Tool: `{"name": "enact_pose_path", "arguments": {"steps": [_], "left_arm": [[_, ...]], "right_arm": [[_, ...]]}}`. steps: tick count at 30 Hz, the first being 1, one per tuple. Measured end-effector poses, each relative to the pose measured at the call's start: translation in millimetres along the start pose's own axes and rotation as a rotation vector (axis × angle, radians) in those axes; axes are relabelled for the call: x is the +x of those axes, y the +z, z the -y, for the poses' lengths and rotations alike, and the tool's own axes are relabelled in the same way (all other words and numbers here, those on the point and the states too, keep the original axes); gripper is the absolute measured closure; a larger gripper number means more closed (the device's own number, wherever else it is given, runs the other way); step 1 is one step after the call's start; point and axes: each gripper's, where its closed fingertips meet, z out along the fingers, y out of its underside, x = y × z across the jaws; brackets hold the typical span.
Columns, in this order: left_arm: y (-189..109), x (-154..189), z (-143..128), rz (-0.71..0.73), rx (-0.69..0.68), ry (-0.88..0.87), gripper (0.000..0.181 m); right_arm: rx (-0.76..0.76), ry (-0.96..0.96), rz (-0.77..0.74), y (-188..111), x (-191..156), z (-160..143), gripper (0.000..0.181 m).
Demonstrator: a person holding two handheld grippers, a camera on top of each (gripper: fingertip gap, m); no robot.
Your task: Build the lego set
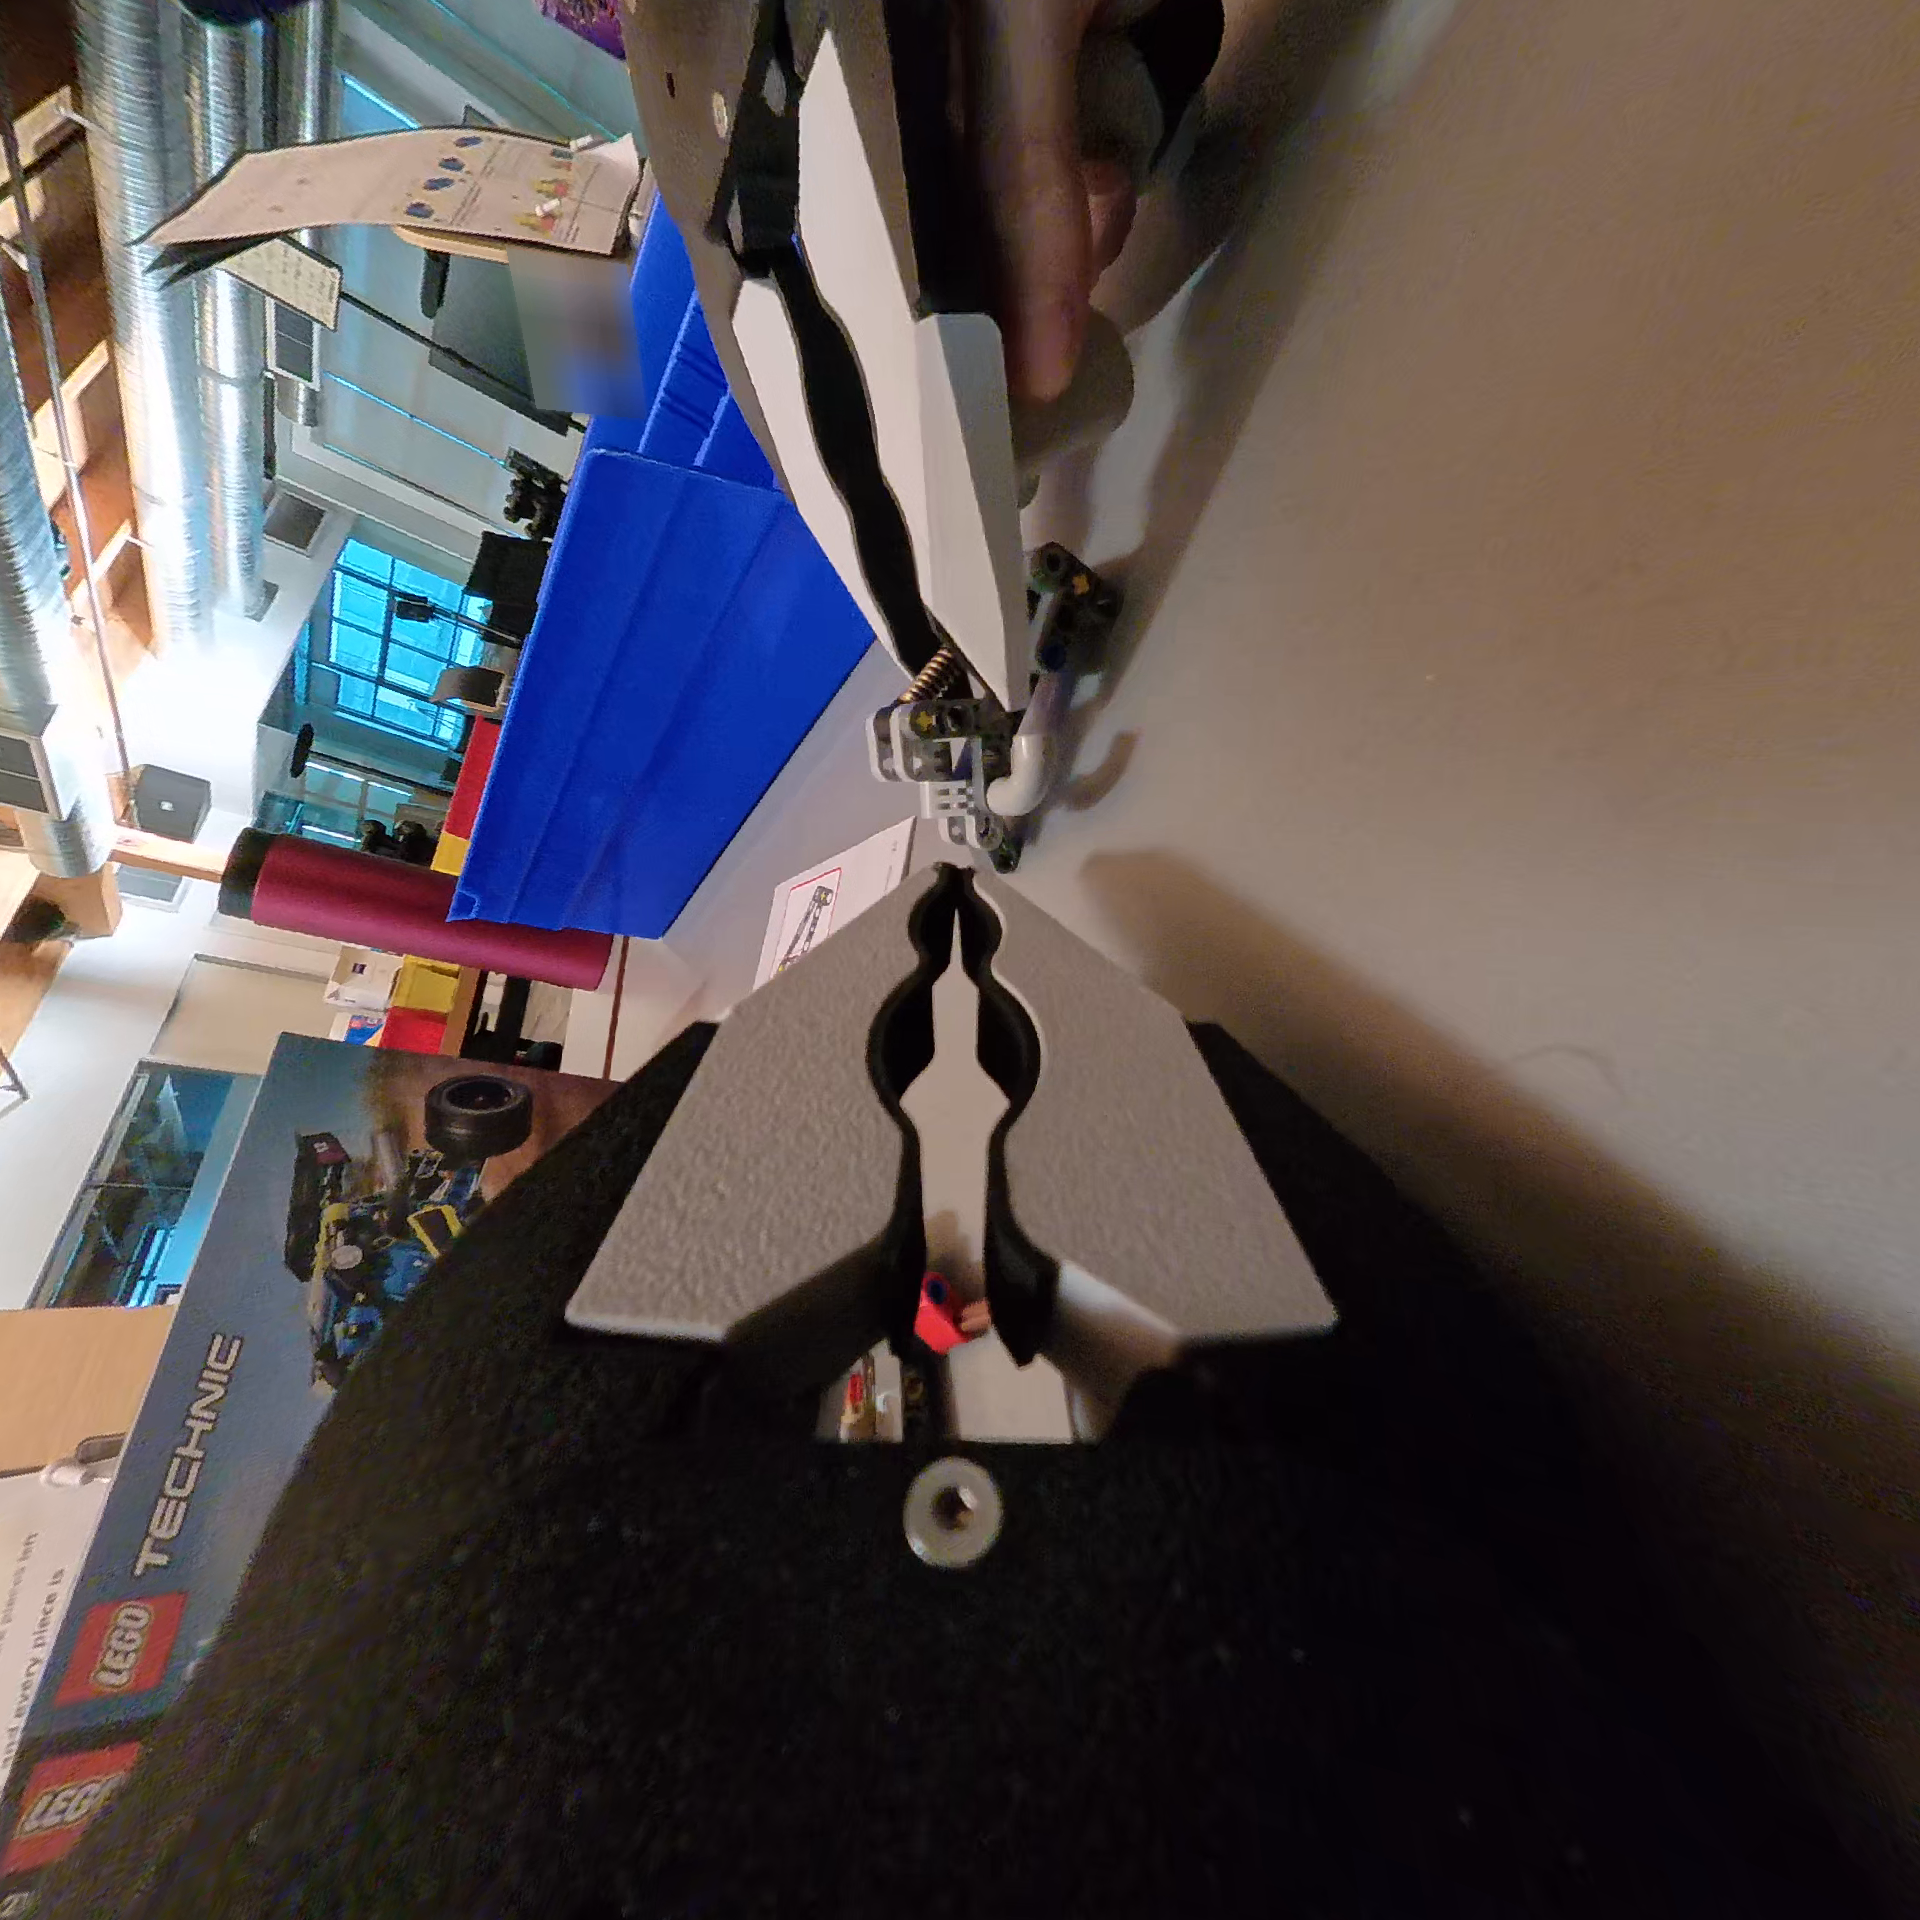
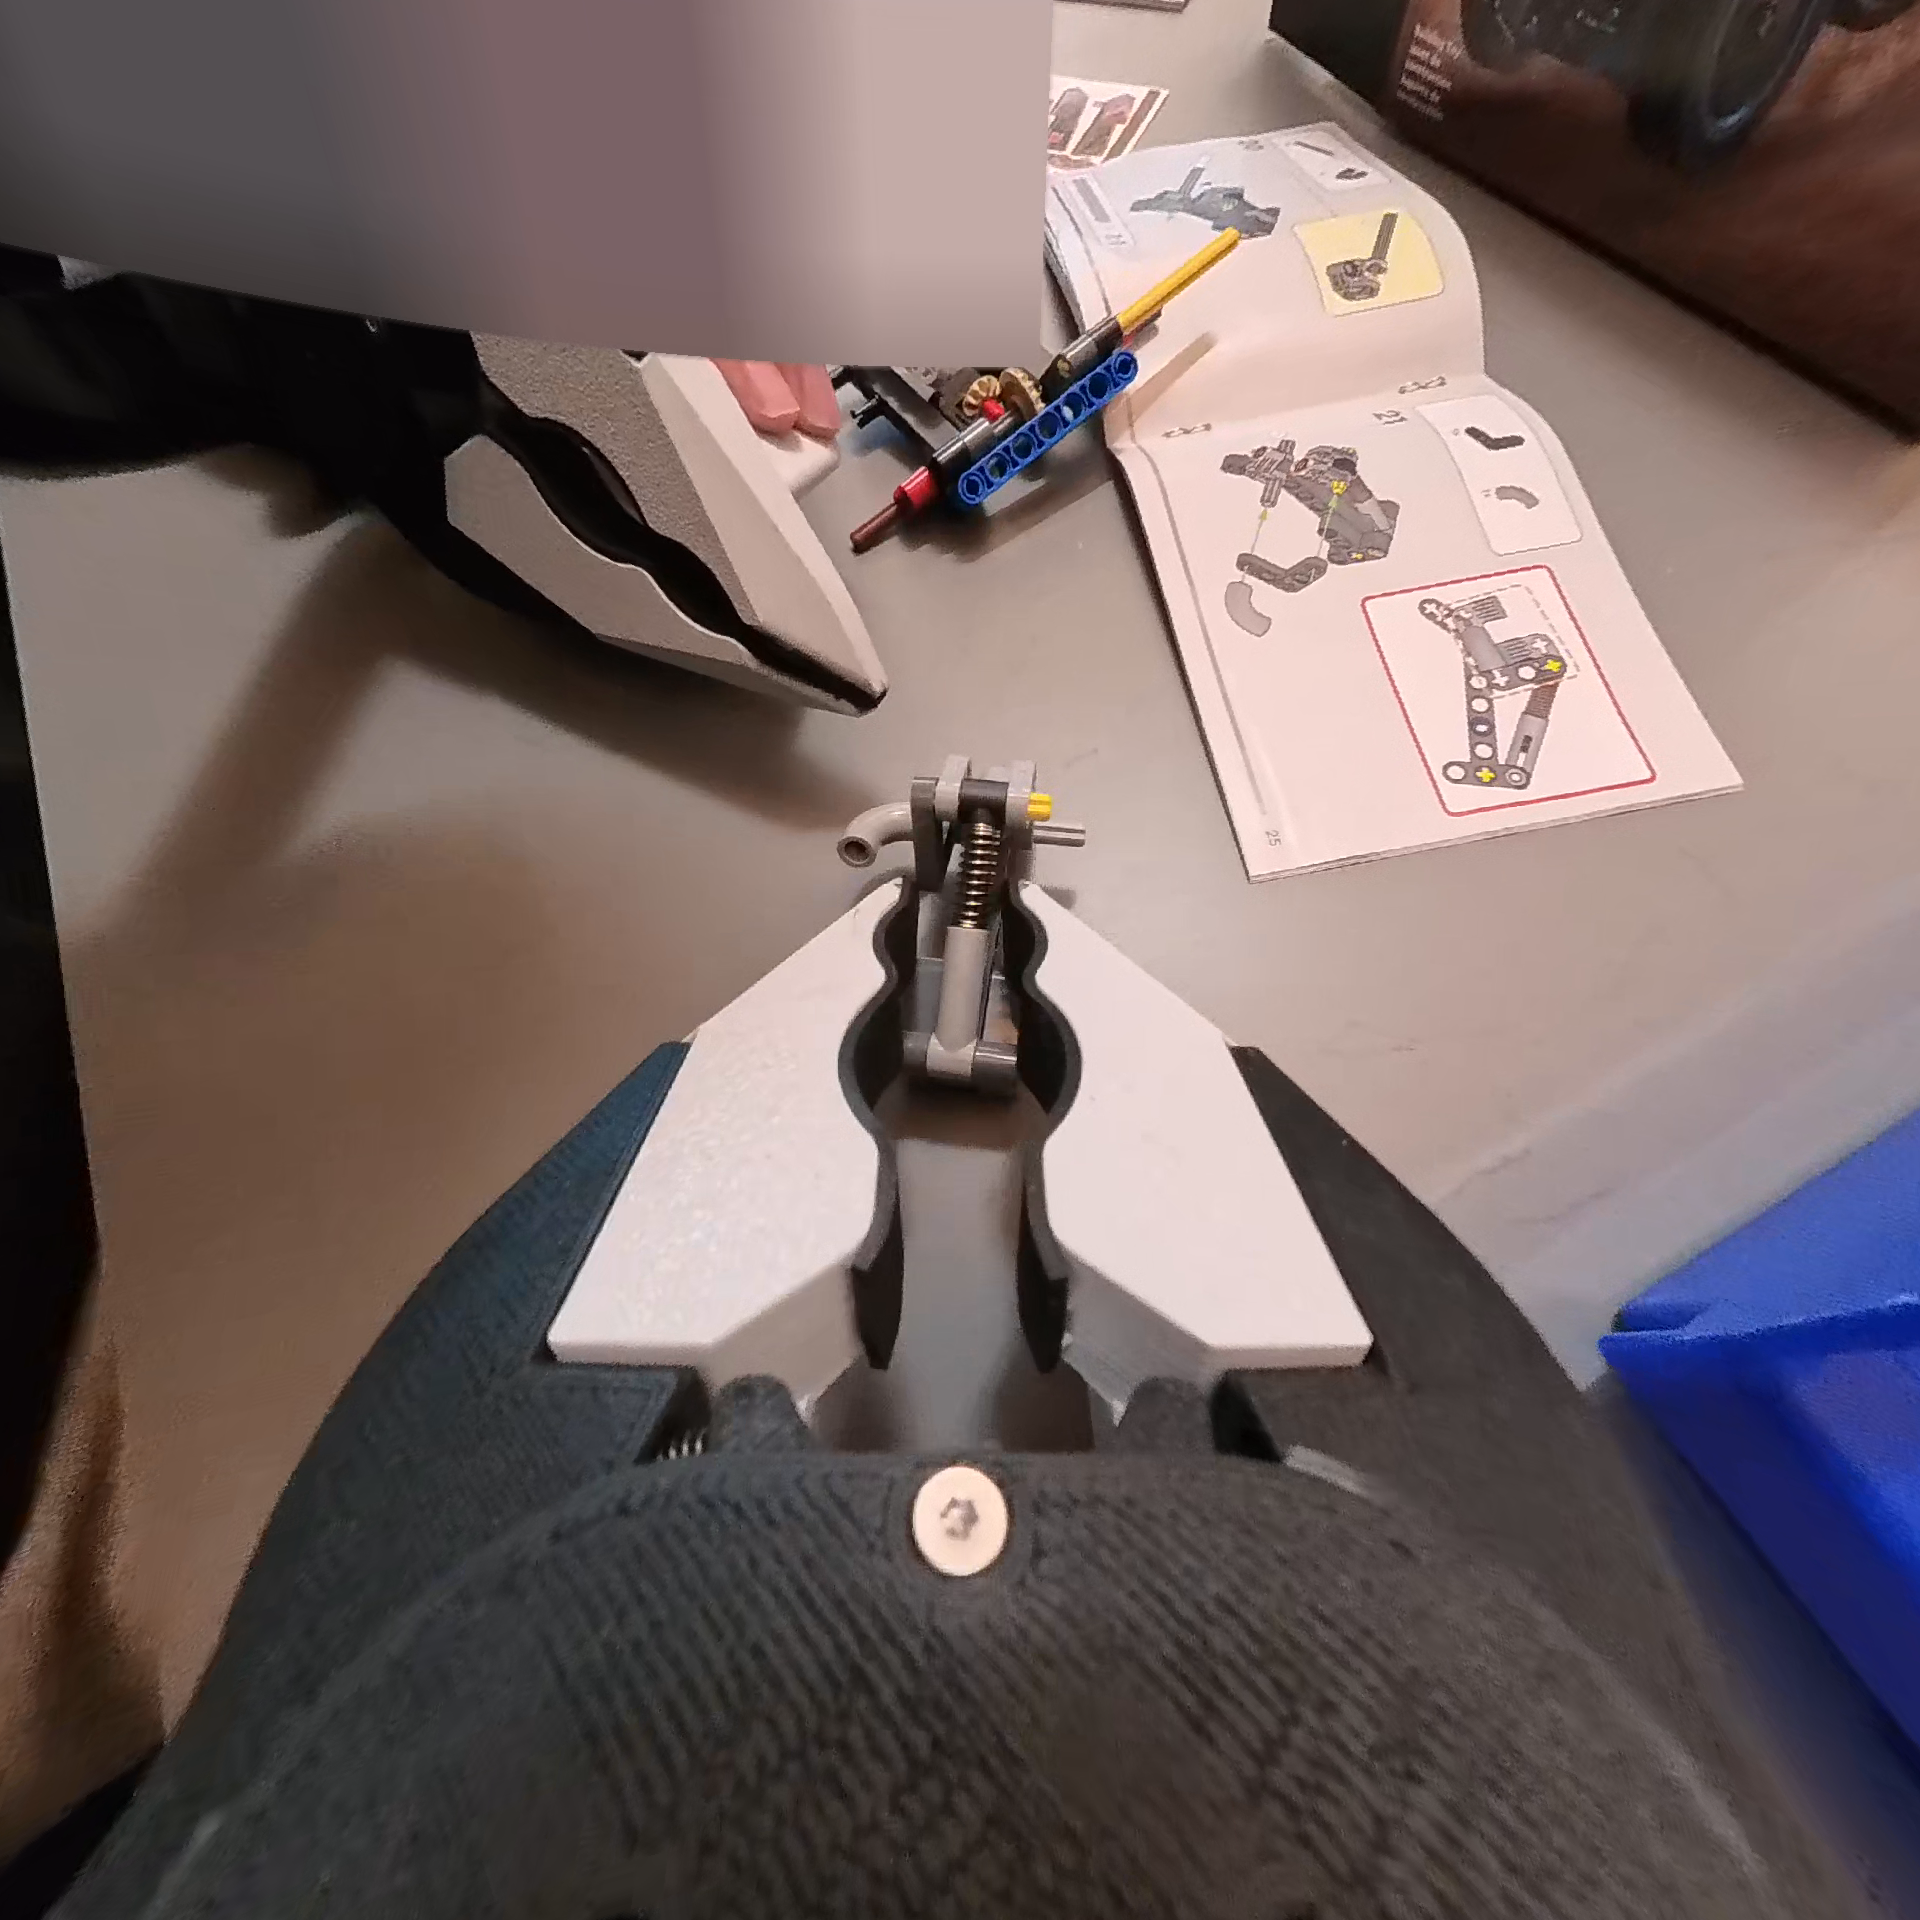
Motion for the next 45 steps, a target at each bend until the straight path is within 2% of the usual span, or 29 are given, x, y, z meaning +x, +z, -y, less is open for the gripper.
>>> {"name": "enact_pose_path", "arguments": {"steps": [6,10,13,16,21,26,36,45], "left_arm": [[0,-11,-6,0.059,-0.046,-0.015,0.181],[-3,-20,-4,0.105,-0.024,-0.065,0.181],[-5,-26,2,0.131,0.009,-0.095,0.163],[-7,-30,9,0.172,0.023,-0.050,0.149],[-24,-48,39,0.351,0.098,0.080,0.158],[-35,-54,57,0.452,0.132,0.168,0.176],[-37,-57,55,0.474,0.133,0.190,0.176],[-34,-59,45,0.463,0.100,0.149,0.177]], "right_arm": [[0.010,0.038,0.023,-1,1,1,0.168],[0.081,0.053,0.047,-9,0,9,0.168],[0.170,0.117,0.117,-19,-6,19,0.168],[0.303,0.124,0.206,-33,-17,34,0.169],[0.496,0.117,0.342,-48,-35,59,0.169],[0.545,0.086,0.415,-46,-50,69,0.170],[0.563,0.110,0.427,-45,-49,73,0.169],[0.551,0.162,0.355,-41,-37,75,0.169]]}}
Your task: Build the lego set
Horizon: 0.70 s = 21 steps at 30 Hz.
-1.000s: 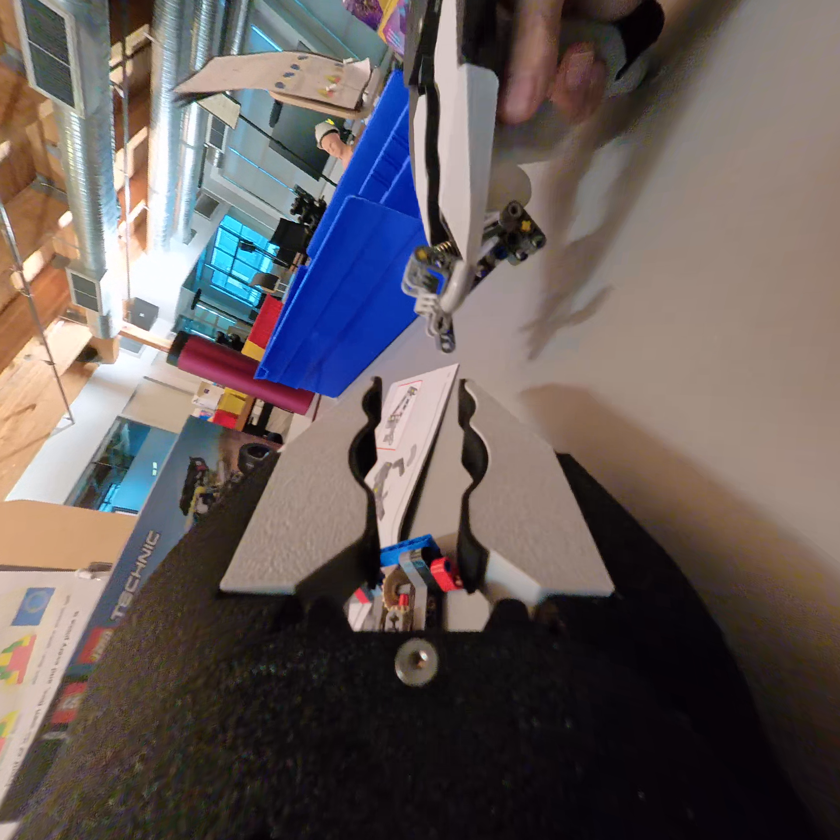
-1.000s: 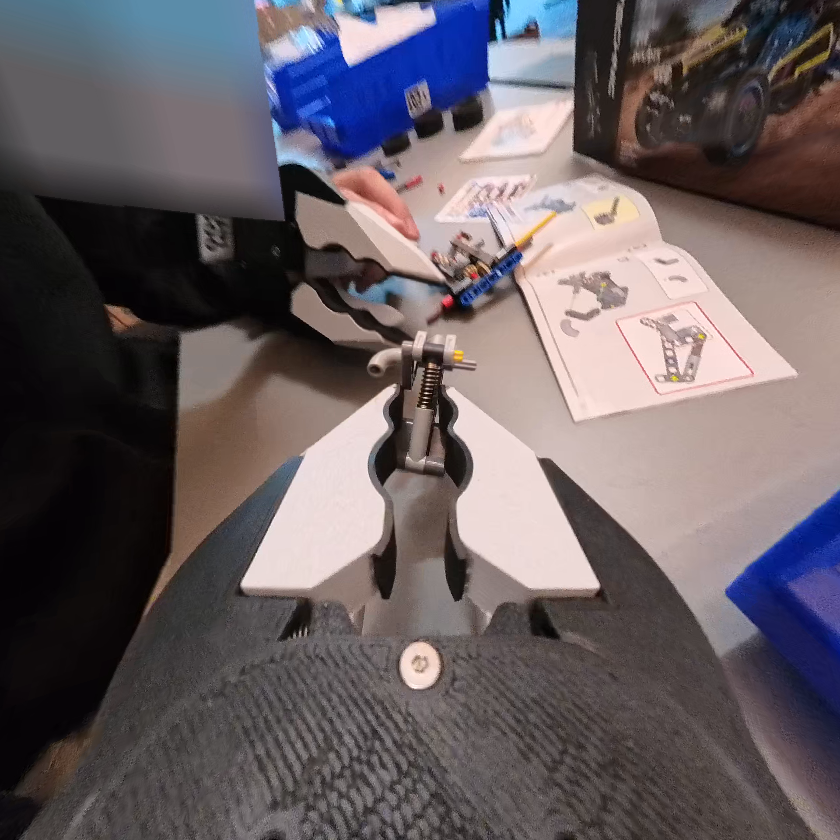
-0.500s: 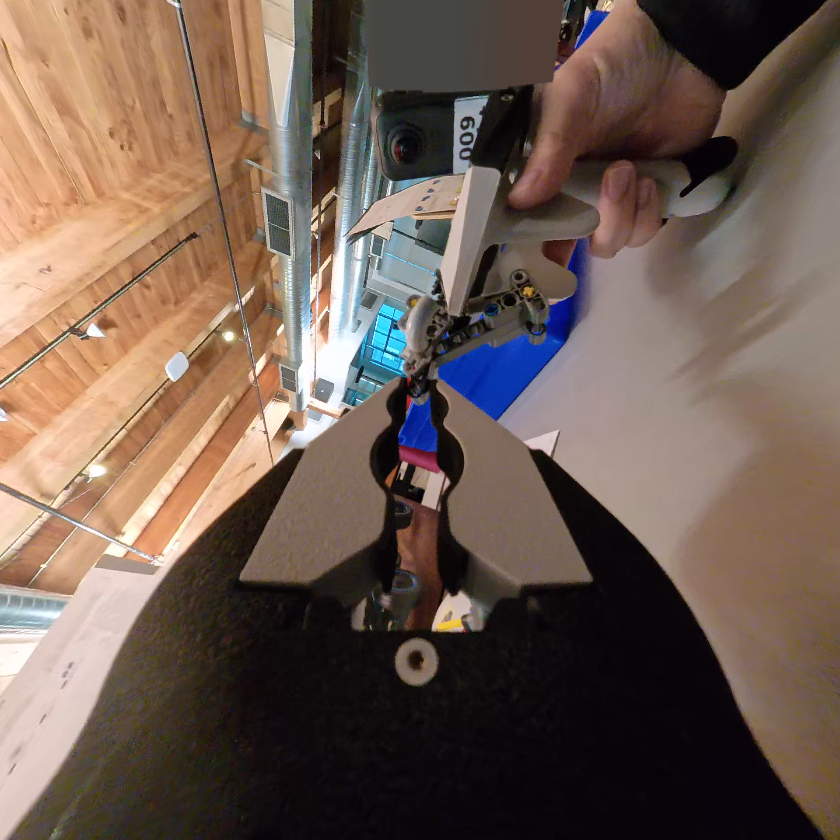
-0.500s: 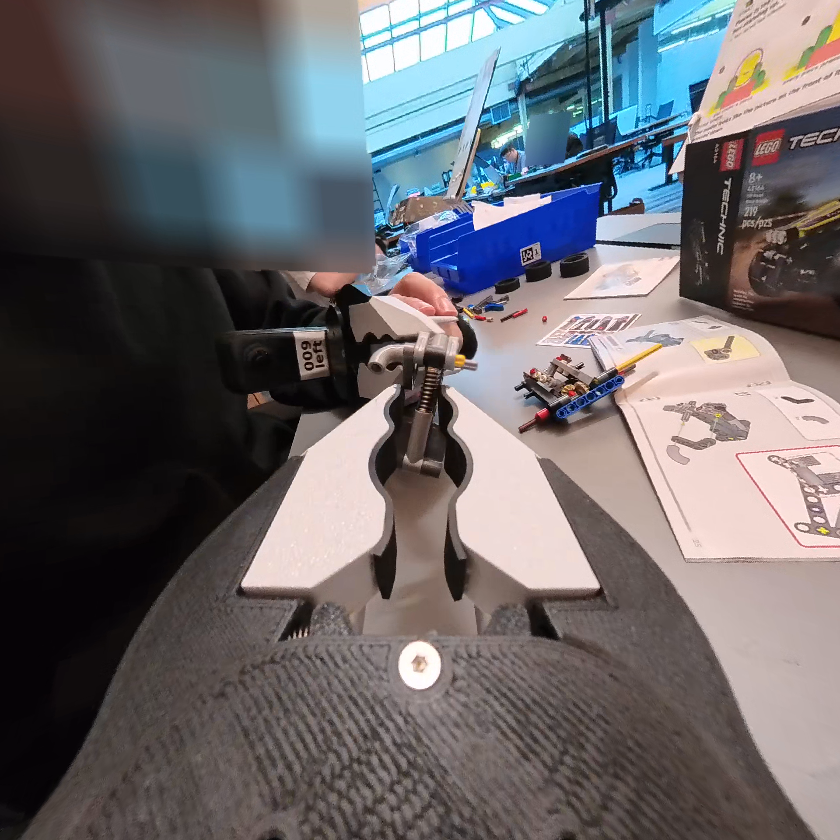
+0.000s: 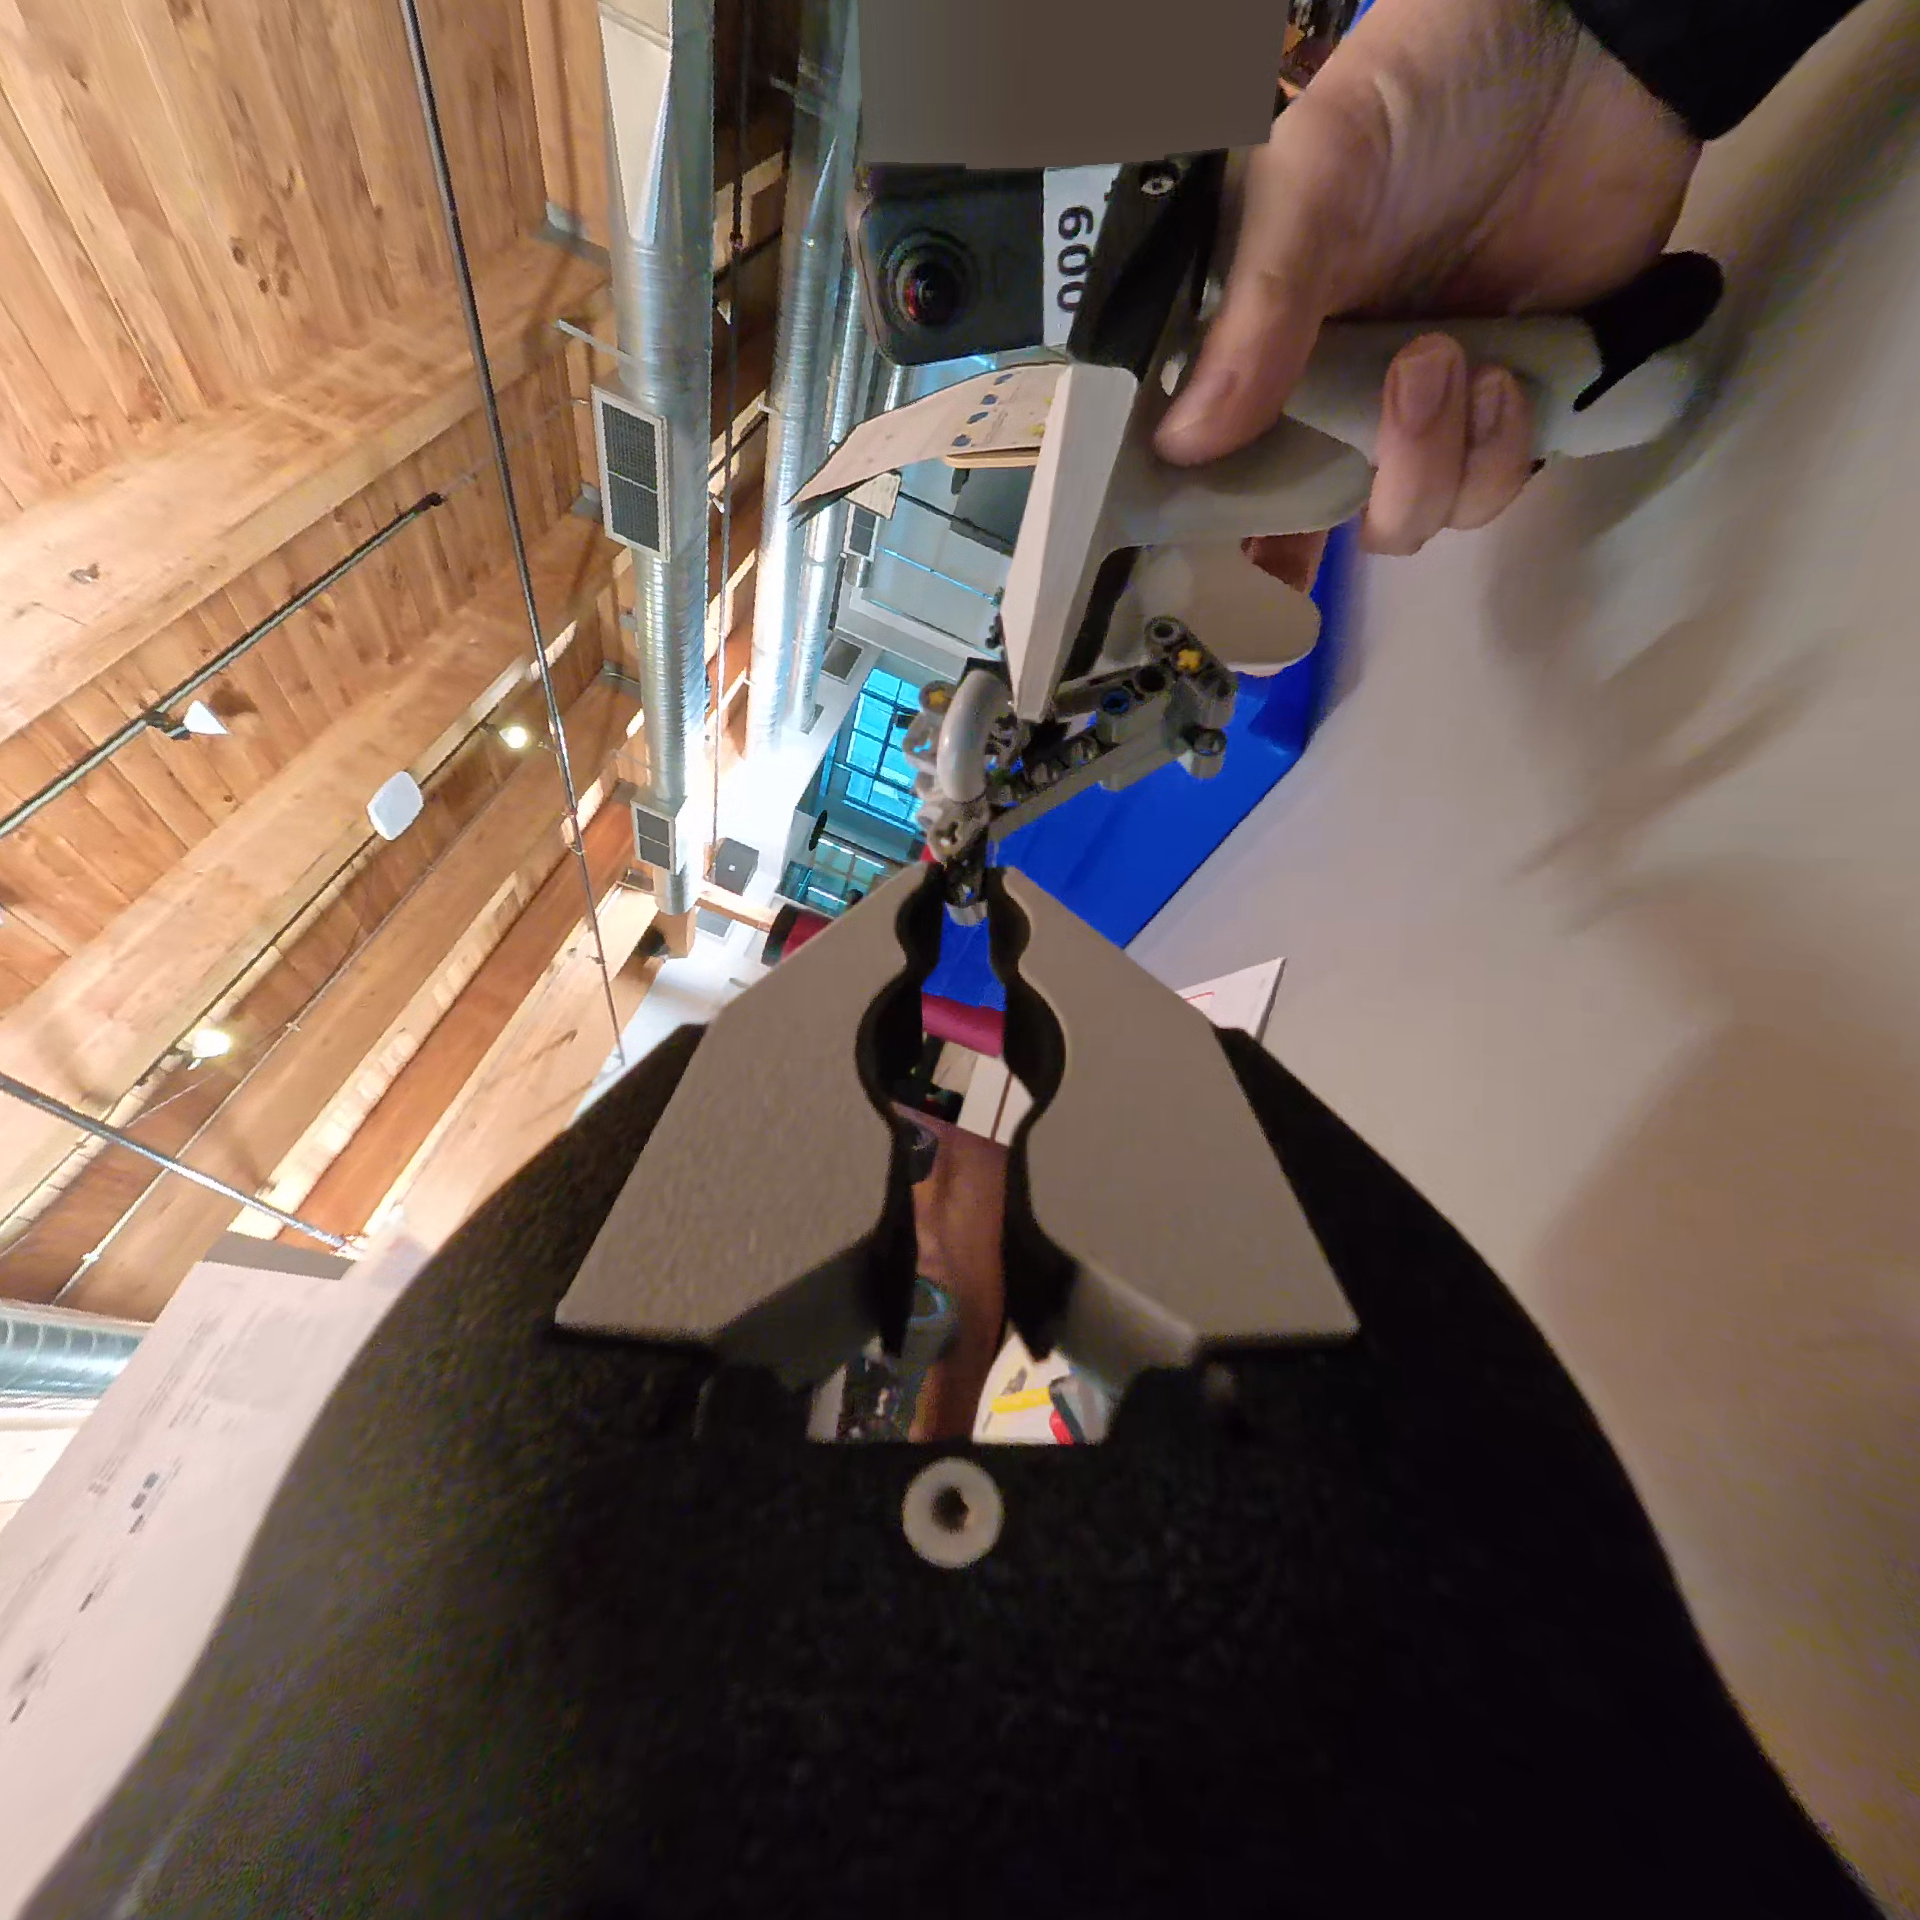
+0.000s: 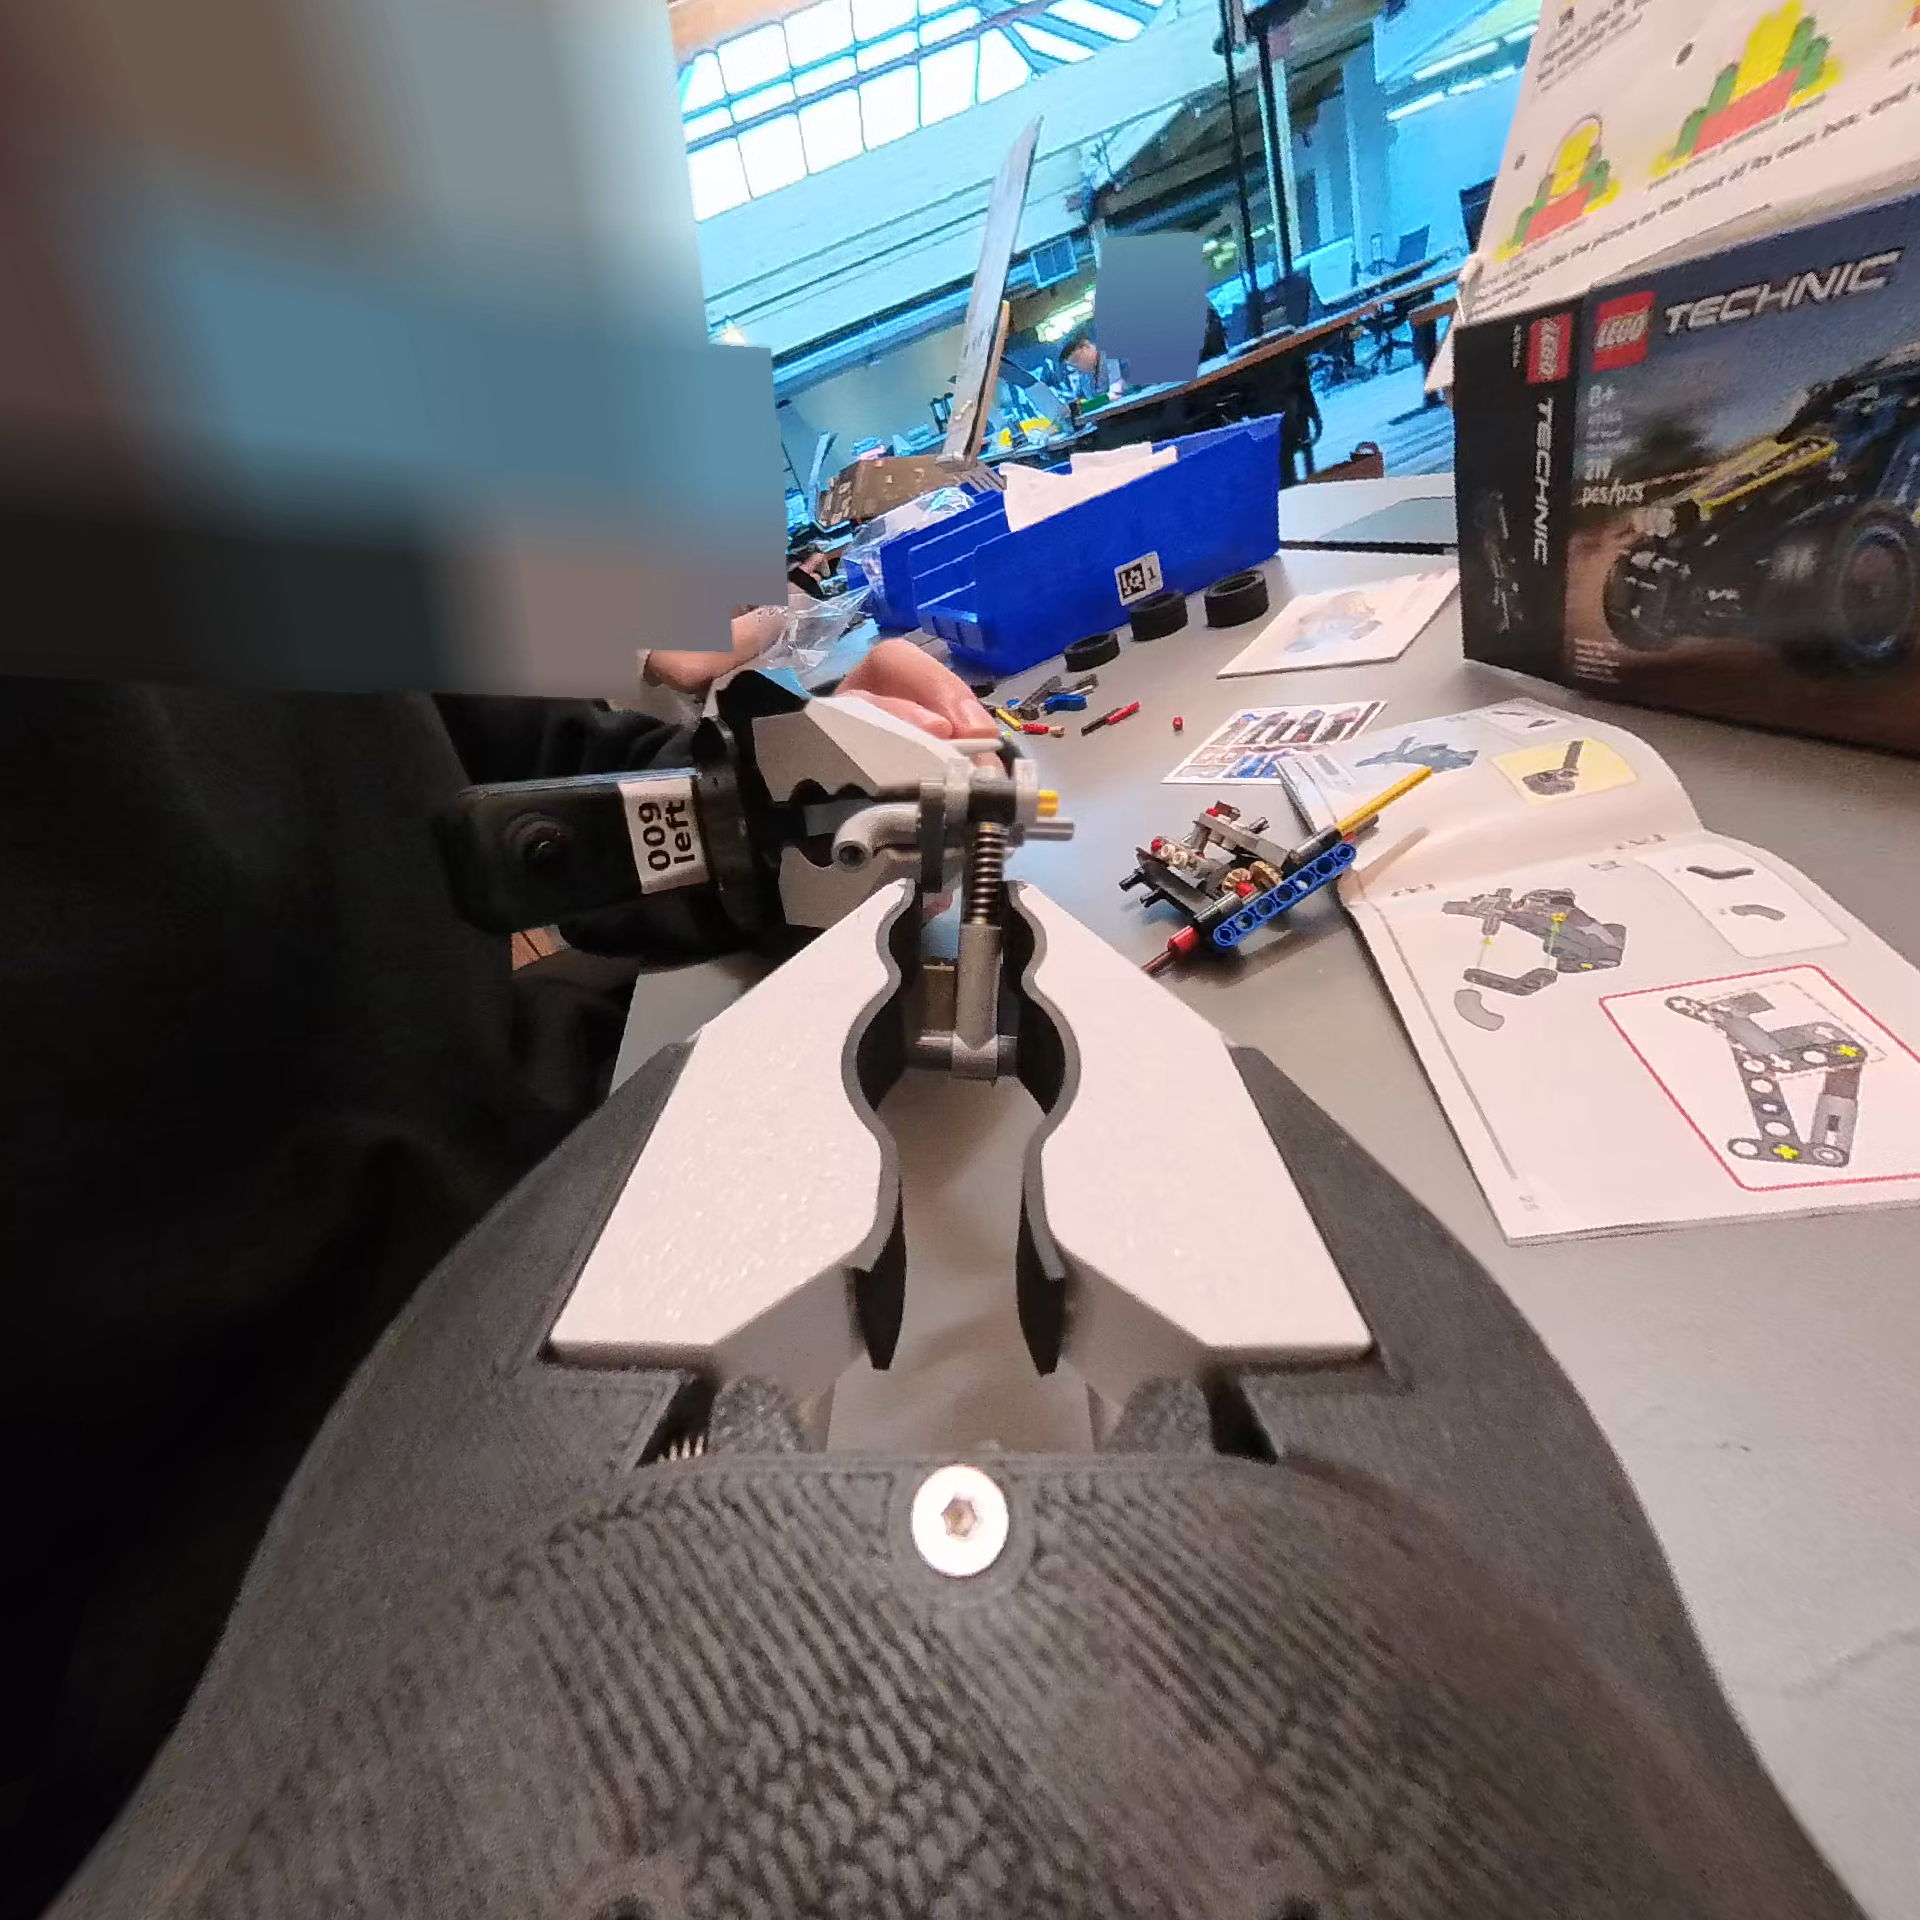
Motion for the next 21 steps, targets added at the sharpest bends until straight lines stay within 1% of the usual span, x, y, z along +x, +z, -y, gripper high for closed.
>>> {"name": "enact_pose_path", "arguments": {"steps": [2,5,9,13,16,21], "left_arm": [[2,5,-8,-0.038,-0.036,-0.030,0.177],[6,13,-19,-0.081,-0.084,-0.043,0.176],[8,19,-25,-0.108,-0.109,-0.020,0.175],[9,20,-29,-0.110,-0.115,-0.010,0.175],[9,23,-33,-0.122,-0.129,0.007,0.179],[9,25,-33,-0.132,-0.130,0.012,0.181]], "right_arm": [[-0.031,0.038,-0.053,1,7,-2,0.169],[-0.096,0.149,-0.129,2,17,-8,0.169],[-0.097,0.294,-0.169,-4,25,-12,0.169],[-0.064,0.394,-0.266,-24,47,-18,0.170],[-0.054,0.423,-0.312,-31,55,-20,0.170],[-0.045,0.440,-0.325,-33,60,-22,0.170]]}}
